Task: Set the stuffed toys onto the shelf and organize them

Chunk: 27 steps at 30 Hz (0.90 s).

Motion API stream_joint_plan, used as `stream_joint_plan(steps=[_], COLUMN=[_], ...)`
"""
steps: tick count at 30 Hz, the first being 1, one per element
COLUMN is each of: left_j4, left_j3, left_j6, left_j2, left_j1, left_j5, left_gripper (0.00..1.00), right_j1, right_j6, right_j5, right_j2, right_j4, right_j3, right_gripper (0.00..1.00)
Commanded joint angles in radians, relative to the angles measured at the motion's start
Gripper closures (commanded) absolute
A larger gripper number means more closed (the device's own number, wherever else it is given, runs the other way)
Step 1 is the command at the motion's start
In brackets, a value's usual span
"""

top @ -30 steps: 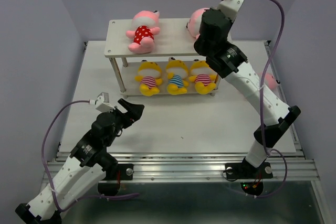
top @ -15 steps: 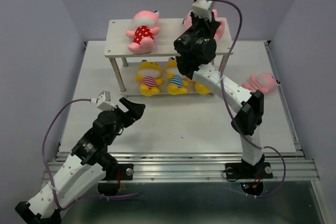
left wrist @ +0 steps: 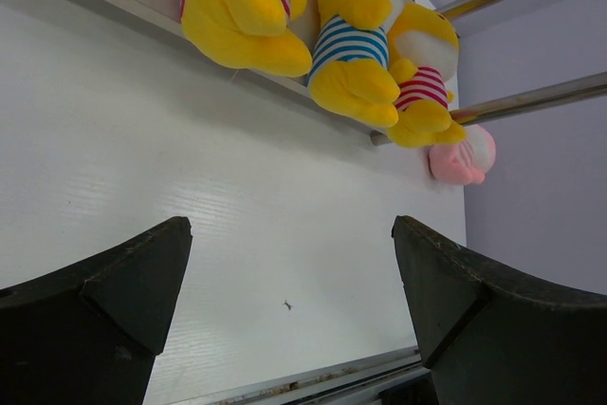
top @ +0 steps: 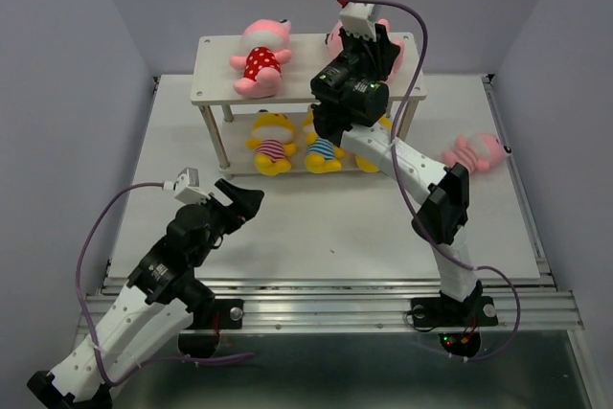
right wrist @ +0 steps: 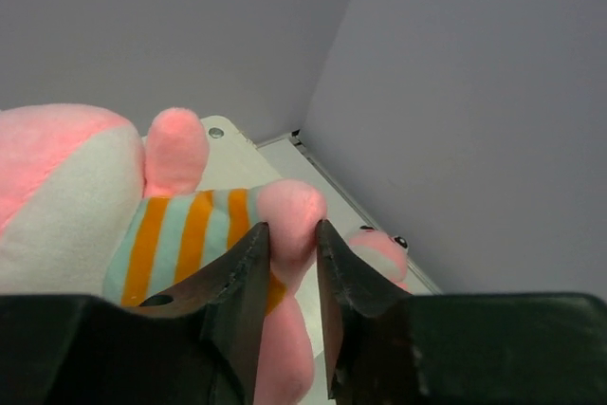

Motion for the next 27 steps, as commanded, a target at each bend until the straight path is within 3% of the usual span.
stream_joint_plan(steps=[1, 3, 4, 6, 7, 9, 11, 17, 20, 23, 27], left_j4=[0.007, 0.009, 0.01, 0.015, 0.018, 0.024, 0.027, 0.044, 0.055, 0.06, 0.069], left_j3=[0.017, 0.017, 0.017, 0.017, 0.017, 0.021, 0.022, 0.021, 0.019, 0.019, 0.019], left_j6=[-0.003, -0.005, -0.005, -0.005, -0.005, -0.002, 0.001, 0.004, 0.015, 0.024, 0.032], left_j2=[-0.015, -0.019, -0.019, -0.015, -0.015, -0.003, 0.002, 0.016, 0.016, 0.016, 0.023], left_j1=[-0.004, -0.004, -0.004, -0.004, -0.004, -0.005, -0.004, -0.004, -0.004, -0.004, -0.004], left_j5=[-0.013, -0.013, -0.013, -0.01, -0.008, -0.005, -0.002, 0.013, 0.026, 0.032, 0.043], left_gripper=[0.01, 0.01, 0.01, 0.01, 0.01, 0.01, 0.01, 0.01, 0.01, 0.01, 0.01], right_j1=[0.006, 0.006, 0.017, 0.017, 0.017, 0.026, 0.035, 0.057, 0.086, 0.098, 0.109], right_j6=[-0.023, -0.026, -0.031, -0.043, -0.046, -0.054, -0.054, -0.098, -0.271, -0.29, -0.383], right_j5=[0.281, 0.281, 0.281, 0.281, 0.281, 0.281, 0.281, 0.279, 0.276, 0.223, 0.108], right_j2=[-0.052, -0.053, -0.055, -0.059, -0.062, -0.076, -0.098, -0.15, -0.157, -0.271, -0.395], right_j4=[0.455, 0.455, 0.455, 0.455, 0.456, 0.456, 0.456, 0.458, 0.466, 0.467, 0.45], right_j3=[0.024, 0.03, 0.039, 0.045, 0.048, 0.042, 0.027, -0.027, -0.051, -0.253, -0.369], right_gripper=[0.65, 0.6, 0.49, 0.38, 0.3, 0.05, 0.0, 0.0, 0.0, 0.0, 0.0])
